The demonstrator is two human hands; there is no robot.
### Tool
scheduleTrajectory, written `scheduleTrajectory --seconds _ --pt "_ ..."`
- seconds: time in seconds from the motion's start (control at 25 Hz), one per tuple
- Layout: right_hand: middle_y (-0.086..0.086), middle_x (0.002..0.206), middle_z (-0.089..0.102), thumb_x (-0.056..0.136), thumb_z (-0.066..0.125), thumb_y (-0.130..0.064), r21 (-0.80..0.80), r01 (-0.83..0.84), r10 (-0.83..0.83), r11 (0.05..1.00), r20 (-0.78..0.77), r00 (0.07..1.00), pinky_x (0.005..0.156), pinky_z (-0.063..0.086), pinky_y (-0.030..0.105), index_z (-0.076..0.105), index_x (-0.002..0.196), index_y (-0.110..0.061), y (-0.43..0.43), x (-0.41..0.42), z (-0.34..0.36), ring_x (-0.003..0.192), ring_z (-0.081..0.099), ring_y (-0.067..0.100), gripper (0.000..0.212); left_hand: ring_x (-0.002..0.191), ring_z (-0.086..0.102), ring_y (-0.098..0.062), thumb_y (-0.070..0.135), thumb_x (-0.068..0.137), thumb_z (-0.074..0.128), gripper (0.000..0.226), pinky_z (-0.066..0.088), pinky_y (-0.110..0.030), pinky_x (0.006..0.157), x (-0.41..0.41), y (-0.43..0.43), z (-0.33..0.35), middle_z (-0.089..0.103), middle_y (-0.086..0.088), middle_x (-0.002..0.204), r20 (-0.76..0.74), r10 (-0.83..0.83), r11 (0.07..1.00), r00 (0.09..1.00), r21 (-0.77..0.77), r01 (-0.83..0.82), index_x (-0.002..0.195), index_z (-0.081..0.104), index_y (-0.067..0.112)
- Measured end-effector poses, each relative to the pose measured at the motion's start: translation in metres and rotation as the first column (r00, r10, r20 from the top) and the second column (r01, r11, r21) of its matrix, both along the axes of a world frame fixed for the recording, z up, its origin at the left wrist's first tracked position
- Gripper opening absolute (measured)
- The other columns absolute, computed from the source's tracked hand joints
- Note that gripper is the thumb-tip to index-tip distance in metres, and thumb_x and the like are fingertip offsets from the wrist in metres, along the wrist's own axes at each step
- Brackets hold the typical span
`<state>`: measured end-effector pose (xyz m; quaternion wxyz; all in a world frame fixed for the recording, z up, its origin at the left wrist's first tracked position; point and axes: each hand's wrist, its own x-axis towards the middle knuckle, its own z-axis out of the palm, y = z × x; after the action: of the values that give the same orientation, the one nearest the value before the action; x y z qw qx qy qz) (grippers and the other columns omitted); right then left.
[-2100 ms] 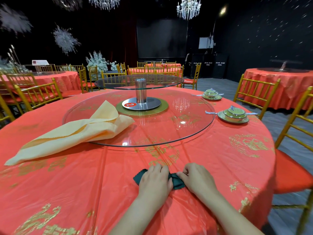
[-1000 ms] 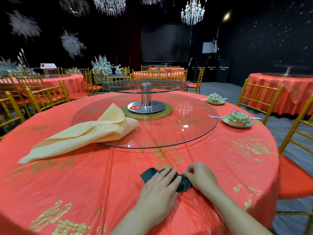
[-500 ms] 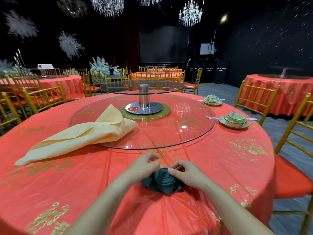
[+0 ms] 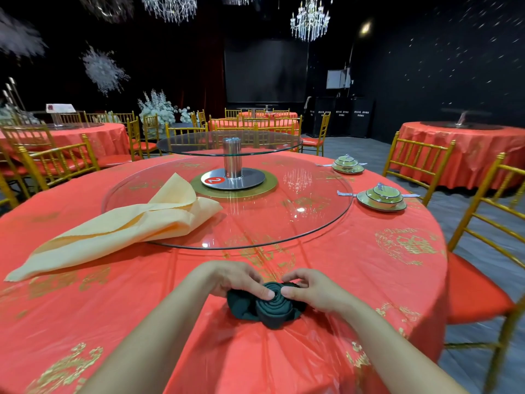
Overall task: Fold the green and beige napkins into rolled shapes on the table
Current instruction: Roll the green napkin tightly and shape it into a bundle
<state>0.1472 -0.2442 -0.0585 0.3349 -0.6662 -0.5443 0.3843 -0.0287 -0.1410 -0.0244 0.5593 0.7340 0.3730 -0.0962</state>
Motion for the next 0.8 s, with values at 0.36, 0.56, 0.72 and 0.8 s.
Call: scheduleTrajectory --seconds 0.36,0.56,0.72,0.8 --pt "0.012 0.084 0.064 0.071 0.056 -0.061 0.092 0.138 -0.098 0.986 -0.348 0.933 0.070 0.038 0.033 0.065 0.101 0.001 0.002 0.028 0.011 0.073 0.055 0.020 0.069 0.069 0.067 -0.014 0.022 0.080 0.072 0.011 0.054 -0.022 0.061 0.009 0.004 0.021 0.069 -0.002 0.078 0.276 0.094 0.991 0.957 -0.122 -0.062 0.084 0.065 0.014" --pt "0.012 0.097 0.071 0.045 0.081 -0.065 0.099 0.027 0.032 0.995 -0.548 0.836 0.075 0.054 0.033 0.072 0.099 -0.013 0.026 0.062 0.022 0.084 0.066 0.022 0.075 0.079 0.066 -0.021 0.034 0.066 0.080 0.036 0.055 -0.028 0.070 0.055 0.037 0.023 0.070 -0.006 0.089 0.353 0.113 0.990 0.929 -0.116 -0.076 0.093 0.068 0.014" --pt "0.013 0.091 0.071 0.029 0.091 -0.053 0.143 0.090 0.013 0.986 -0.594 0.805 0.067 0.056 0.033 0.072 0.093 -0.010 0.077 0.104 0.037 0.081 0.067 0.023 0.079 0.082 0.068 -0.022 0.038 0.064 0.079 0.040 0.054 -0.033 0.075 0.109 0.088 0.041 0.072 -0.008 0.092 0.354 0.137 0.988 0.925 -0.116 -0.103 0.094 0.070 0.012" --pt "0.015 0.090 0.071 0.028 0.092 -0.049 0.139 0.121 -0.008 0.983 -0.625 0.780 0.067 0.057 0.034 0.071 0.094 -0.006 0.107 0.127 0.055 0.080 0.067 0.024 0.082 0.088 0.068 -0.025 0.041 0.063 0.081 0.050 0.053 -0.037 0.080 0.132 0.119 0.055 0.072 -0.010 0.098 0.355 0.156 0.984 0.922 -0.142 -0.112 0.100 0.069 0.010"
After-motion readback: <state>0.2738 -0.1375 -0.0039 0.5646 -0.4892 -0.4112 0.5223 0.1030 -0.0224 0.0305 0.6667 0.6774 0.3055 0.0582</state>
